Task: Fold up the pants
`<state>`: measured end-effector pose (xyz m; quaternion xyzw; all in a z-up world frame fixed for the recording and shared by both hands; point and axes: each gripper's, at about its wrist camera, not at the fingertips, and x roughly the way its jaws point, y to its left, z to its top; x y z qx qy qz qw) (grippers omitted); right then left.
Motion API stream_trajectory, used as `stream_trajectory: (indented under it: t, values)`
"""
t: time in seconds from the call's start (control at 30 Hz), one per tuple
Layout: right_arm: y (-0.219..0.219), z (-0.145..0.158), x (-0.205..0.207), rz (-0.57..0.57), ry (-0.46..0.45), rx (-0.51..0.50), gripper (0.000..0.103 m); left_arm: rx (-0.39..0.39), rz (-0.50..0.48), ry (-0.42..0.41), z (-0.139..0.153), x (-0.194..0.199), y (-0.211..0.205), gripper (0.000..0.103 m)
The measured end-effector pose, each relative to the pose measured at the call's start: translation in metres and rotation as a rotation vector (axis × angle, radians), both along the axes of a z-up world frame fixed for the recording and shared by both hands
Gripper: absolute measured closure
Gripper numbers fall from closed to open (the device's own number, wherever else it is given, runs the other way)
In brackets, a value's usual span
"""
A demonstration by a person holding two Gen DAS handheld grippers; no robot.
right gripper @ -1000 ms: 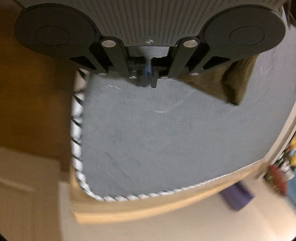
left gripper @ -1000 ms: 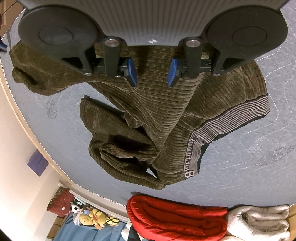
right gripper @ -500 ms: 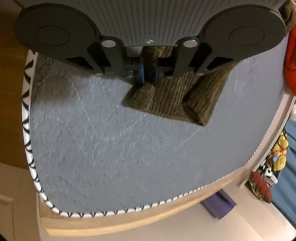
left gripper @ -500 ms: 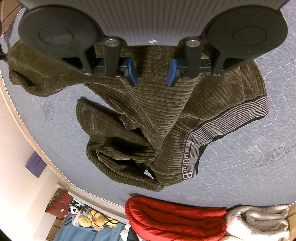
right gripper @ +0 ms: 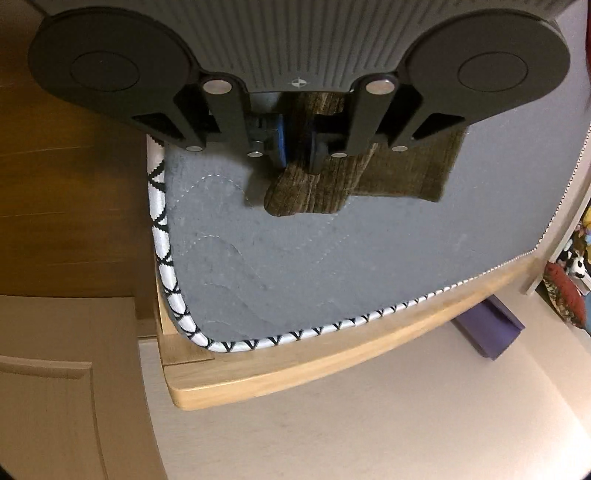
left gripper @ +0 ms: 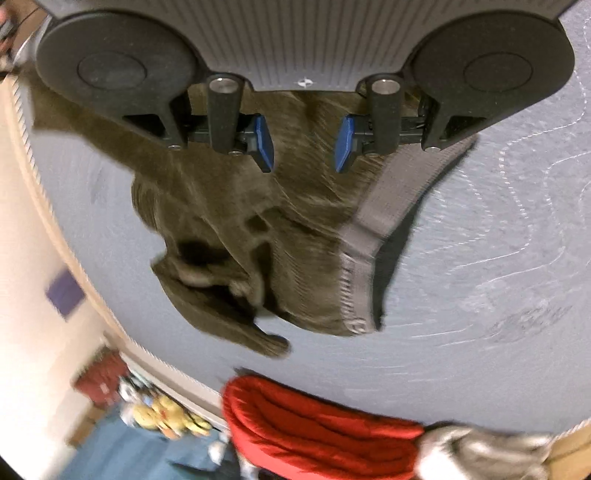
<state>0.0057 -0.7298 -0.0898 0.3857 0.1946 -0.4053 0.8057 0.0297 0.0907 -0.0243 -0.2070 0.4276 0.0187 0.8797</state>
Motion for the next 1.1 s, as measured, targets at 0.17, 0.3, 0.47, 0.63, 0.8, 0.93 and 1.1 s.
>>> stream_trajectory:
  t: [0.17,0.3,0.47,0.63,0.8,0.93,1.1]
  values:
    - [0.04,0.03,0.001,0.081,-0.005,-0.158,0.06,-0.045,0.088,0.089,-0.01,0.018,0.072,0.062]
    - [0.088,0.049,0.015,0.239,-0.008,-0.264,0.06,-0.033,0.042,0.144,-0.032,0.036,0.103,0.062]
    - [0.197,0.055,0.05,0.711,-0.029,-0.356,0.06,-0.028,-0.073,0.142,-0.048,0.05,0.102,0.062]
    - [0.34,0.034,0.066,1.199,-0.023,-0.499,0.06,-0.03,-0.15,0.103,-0.051,0.057,0.086,0.058]
    - [0.465,0.011,0.045,1.581,-0.006,-0.633,0.061,0.003,-0.173,0.105,-0.056,0.065,0.079,0.057]
    - [0.528,-0.008,0.025,1.788,0.023,-0.748,0.061,-0.013,-0.179,0.105,-0.059,0.069,0.08,0.056]
    - [0.578,-0.02,0.011,1.937,0.033,-0.795,0.061,-0.025,-0.18,0.128,-0.068,0.076,0.08,0.052]
